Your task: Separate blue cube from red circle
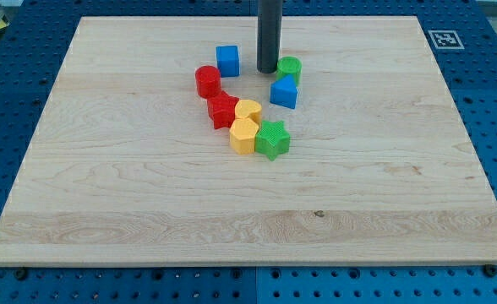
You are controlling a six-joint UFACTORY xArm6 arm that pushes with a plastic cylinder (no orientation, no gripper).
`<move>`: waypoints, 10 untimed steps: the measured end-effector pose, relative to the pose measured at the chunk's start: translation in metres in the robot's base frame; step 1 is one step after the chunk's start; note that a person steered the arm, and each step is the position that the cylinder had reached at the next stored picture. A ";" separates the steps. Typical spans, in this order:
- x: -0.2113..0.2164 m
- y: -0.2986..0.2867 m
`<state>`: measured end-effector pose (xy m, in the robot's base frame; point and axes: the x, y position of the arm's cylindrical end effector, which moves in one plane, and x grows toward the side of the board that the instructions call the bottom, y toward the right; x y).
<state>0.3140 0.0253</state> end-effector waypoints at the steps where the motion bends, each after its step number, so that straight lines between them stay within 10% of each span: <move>1: -0.016 -0.009; 10: 0.073 -0.166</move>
<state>0.3870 -0.1409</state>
